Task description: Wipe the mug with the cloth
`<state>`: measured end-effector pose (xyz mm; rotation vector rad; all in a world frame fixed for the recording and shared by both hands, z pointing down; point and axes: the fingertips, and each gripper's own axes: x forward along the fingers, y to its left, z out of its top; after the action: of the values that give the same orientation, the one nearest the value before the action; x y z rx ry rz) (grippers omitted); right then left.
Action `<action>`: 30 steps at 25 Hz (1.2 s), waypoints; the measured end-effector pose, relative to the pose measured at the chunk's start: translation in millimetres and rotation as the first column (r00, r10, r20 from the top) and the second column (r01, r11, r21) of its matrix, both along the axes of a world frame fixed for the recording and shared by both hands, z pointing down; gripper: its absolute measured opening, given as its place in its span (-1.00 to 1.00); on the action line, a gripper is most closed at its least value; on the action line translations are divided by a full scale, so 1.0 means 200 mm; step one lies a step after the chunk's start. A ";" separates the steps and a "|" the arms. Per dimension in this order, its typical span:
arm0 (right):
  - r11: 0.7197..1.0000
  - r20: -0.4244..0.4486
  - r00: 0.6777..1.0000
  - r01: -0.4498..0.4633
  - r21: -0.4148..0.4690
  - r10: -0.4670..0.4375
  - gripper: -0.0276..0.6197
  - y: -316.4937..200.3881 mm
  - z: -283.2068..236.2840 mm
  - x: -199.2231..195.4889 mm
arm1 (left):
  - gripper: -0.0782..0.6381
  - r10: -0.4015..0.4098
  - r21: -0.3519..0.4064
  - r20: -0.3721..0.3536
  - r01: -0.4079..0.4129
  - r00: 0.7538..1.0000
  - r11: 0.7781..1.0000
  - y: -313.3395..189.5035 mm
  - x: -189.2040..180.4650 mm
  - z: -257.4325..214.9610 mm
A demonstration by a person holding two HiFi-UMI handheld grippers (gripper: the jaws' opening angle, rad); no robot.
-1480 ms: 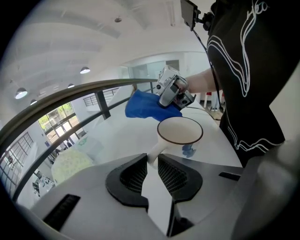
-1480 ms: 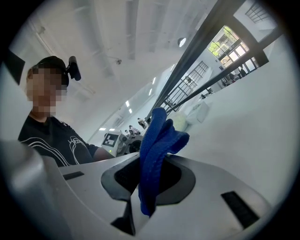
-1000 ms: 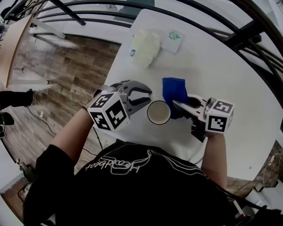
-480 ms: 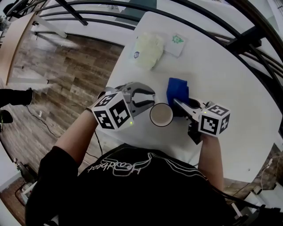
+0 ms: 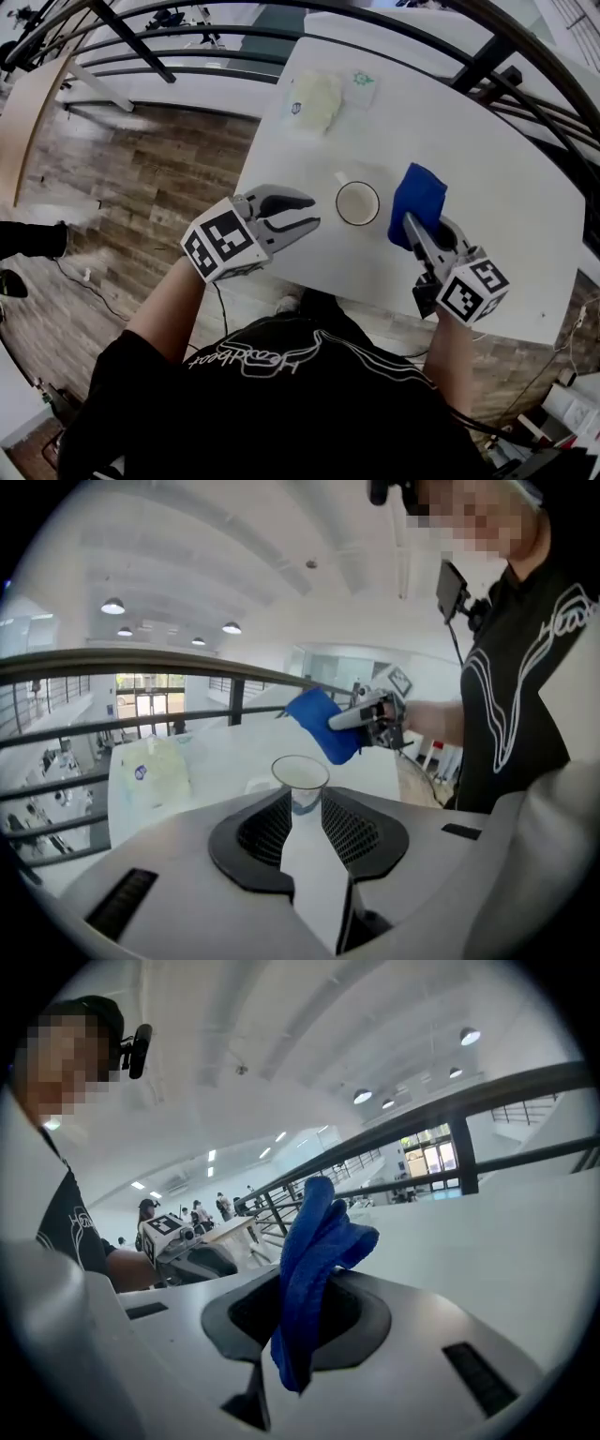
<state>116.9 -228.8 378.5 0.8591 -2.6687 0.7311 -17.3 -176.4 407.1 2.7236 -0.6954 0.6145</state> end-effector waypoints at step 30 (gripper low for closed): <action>0.989 0.160 0.987 0.002 0.148 -0.026 -0.73 1.21 -0.93 -0.23 | -0.76 0.009 0.117 -0.321 0.030 0.947 0.993 0.96 0.12 -1.17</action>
<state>71.2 13.5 193.2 0.8481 -2.9004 0.6315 6.6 16.3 173.5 2.8308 -0.6815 0.1191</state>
